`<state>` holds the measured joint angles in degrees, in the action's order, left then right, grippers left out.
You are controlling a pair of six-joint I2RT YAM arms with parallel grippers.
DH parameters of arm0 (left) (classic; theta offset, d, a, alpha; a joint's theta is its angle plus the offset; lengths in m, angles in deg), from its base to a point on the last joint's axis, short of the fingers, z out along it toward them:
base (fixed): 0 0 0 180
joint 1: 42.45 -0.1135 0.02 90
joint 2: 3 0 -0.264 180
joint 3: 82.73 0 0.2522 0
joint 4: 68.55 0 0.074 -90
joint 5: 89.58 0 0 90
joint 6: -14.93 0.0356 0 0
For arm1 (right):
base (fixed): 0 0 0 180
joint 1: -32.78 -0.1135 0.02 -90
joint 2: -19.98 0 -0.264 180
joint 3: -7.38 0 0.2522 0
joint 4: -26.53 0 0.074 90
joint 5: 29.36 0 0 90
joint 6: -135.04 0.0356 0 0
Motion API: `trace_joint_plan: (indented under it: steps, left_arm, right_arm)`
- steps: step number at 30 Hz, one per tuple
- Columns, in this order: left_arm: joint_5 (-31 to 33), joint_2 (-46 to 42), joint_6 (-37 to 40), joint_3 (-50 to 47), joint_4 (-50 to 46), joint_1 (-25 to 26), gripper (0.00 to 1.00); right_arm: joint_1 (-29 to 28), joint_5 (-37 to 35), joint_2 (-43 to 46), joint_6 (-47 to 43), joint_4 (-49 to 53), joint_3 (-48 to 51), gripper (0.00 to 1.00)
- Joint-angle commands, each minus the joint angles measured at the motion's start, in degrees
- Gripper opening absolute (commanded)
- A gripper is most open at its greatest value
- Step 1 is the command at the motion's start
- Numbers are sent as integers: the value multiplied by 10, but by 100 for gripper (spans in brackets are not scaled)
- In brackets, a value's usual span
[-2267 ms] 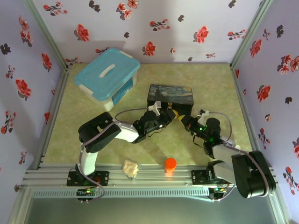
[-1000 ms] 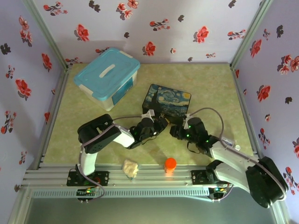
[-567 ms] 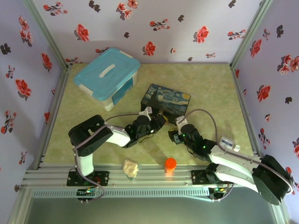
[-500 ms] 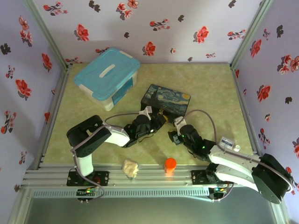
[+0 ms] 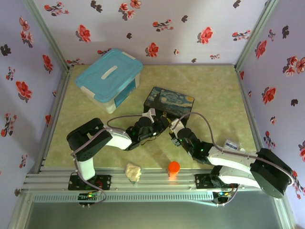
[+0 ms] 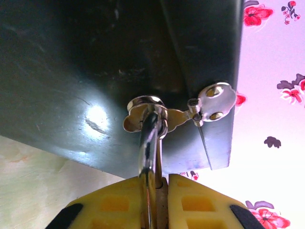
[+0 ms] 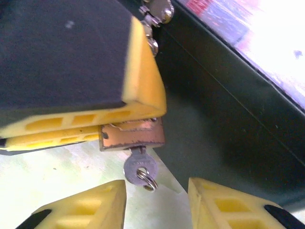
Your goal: Unlock the padlock with the key
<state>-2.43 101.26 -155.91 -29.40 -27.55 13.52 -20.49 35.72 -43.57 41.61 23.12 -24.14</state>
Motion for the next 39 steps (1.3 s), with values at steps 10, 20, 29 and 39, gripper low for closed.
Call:
trace_joint_plan:
  steps: [10, 20, 29, 39]
  left_arm:
    - [-16, -25, 9, 2, 44, -3, 0]
    - [-22, -19, 5, -6, 58, -5, 0]
    - [-30, 0, -6, -8, 82, -4, 0]
    - [-25, -2, 7, -13, 60, -7, 0]
  right_arm:
    - [-20, -61, -63, -50, -38, -53, 16]
    - [76, 149, -30, 40, -70, -17, 2]
    - [190, 377, -11, 165, -147, 28, 0]
    - [205, 385, 11, 206, -88, 18, 23]
